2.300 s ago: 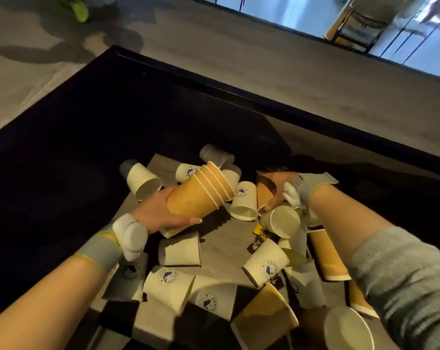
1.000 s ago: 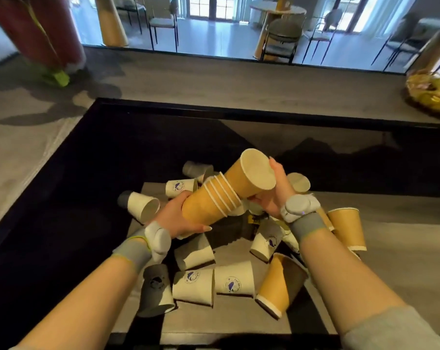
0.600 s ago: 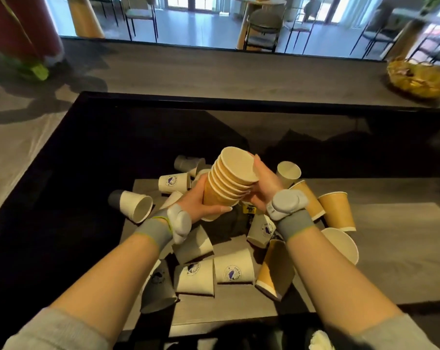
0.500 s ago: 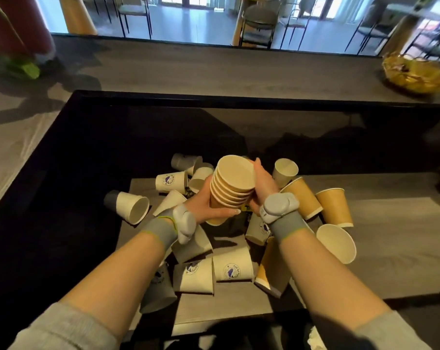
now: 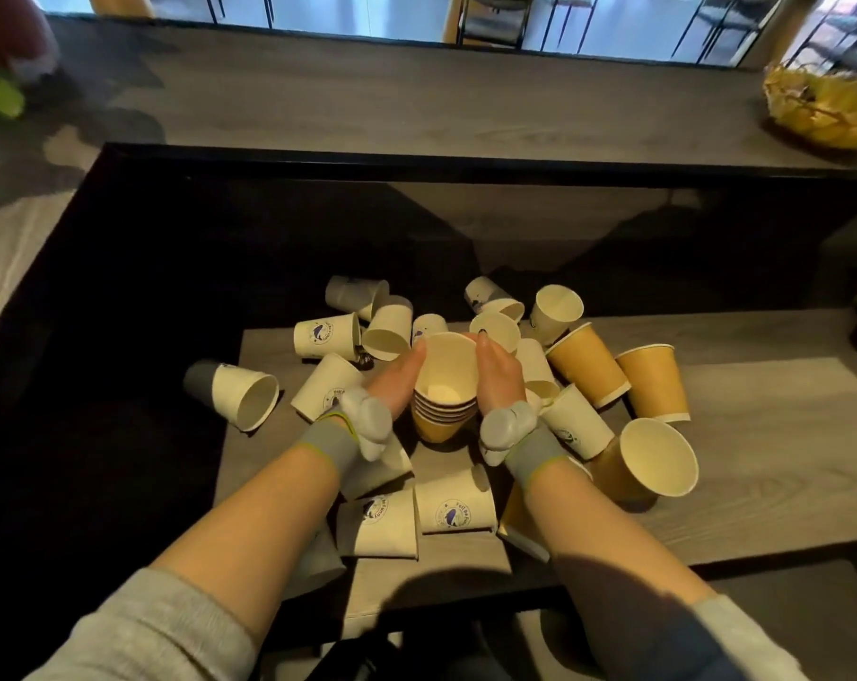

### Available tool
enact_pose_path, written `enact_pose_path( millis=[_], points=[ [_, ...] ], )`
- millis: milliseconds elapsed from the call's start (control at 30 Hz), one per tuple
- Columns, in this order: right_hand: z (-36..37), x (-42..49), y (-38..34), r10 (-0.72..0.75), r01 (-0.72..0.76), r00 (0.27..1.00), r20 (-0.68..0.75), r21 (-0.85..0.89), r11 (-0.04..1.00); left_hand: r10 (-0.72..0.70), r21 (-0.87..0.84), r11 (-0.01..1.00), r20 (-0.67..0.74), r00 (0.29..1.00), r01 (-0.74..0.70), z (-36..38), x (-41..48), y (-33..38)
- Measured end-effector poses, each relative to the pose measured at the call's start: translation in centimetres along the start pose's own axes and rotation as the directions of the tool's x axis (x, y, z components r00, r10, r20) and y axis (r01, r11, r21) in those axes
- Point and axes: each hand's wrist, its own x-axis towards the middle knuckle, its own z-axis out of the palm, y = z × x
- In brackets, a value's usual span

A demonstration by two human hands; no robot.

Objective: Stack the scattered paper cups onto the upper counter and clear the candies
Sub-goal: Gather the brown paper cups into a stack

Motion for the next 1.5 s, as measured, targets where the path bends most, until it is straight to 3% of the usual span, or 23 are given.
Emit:
enact_pose_path(
  millis=[233,333,433,500,600,667,700,767,833,933,1033,1233,1333,1433,1500],
  points=[
    [-0.5,-0.1,-0.1,-0.039,0.044,0.998,0.046,-0.113,0.993,0.066,-0.003,0.998,0.003,0.998,-0.066,0.6,-0.3,-0.1],
    [-0.8,-0.1,0.0,-0.056,0.079,0.991,0.125,-0.191,0.978,0.105,0.000,0.994,-0.066,0.992,-0.105,1.0,-1.1,0.3],
    [-1.2,0.2,0.1,-0.010,0.038,0.985,0.170,-0.160,0.986,0.155,0.082,0.987,-0.206,0.966,-0.141,1.4,-2.0,0.9],
    [-2.2,0.3,-0.2,0.026,-0.016,0.986,0.164,-0.067,0.998,0.283,0.138,0.958,-0.343,0.896,-0.250,1.5,-3.1,1.1],
    [-5.9,0.4,-1.6,-0.043,0.046,0.993,0.107,-0.021,0.999,0.455,0.208,0.886,-0.553,0.698,-0.414,1.9,-4.9,1.5],
    [-10.2,0.7,-1.6,-0.165,0.178,0.979,0.119,-0.114,0.977,0.526,0.273,0.844,-0.587,0.615,-0.462,4.0,-6.1,2.8],
    [-11.4,0.8,-1.5,-0.211,0.235,0.968,0.137,-0.188,0.954,0.555,0.294,0.826,-0.568,0.608,-0.480,4.3,-6.5,3.2],
    [-13.6,0.8,-0.5,-0.253,0.302,0.951,0.181,-0.351,0.886,0.600,0.315,0.799,-0.470,0.647,-0.512,5.5,-7.2,3.9],
    [-15.0,0.9,0.8,-0.288,0.383,0.923,0.254,-0.566,0.730,0.577,0.301,0.815,-0.333,0.746,-0.495,6.8,-7.7,4.3],
    [-17.7,0.7,2.5,-0.281,0.458,0.889,0.362,-0.728,0.510,0.378,0.429,0.847,-0.069,0.923,-0.314,9.7,-7.4,4.3],
    [-20.2,0.0,4.6,-0.223,0.455,0.890,0.398,-0.807,0.375,0.153,0.582,0.800,0.042,0.987,-0.149,13.2,-7.2,3.7],
    [-22.9,-1.1,7.4,0.001,0.435,0.888,0.460,-0.840,0.323,0.047,0.621,0.783,-0.104,0.994,0.028,17.9,-7.2,2.2],
    [-23.0,-2.0,8.8,0.003,0.454,0.877,0.480,-0.831,0.322,0.020,0.649,0.755,-0.162,0.987,0.091,19.5,-7.8,1.8],
    [-23.3,-1.8,9.3,-0.015,0.441,0.882,0.471,-0.813,0.380,-0.036,0.625,0.769,-0.166,0.985,0.133,20.8,-7.7,0.9],
    [-24.0,-1.1,9.1,-0.041,0.398,0.898,0.439,-0.767,0.503,-0.102,0.600,0.783,-0.138,0.985,0.165,21.4,-7.3,0.0]
  ],
)
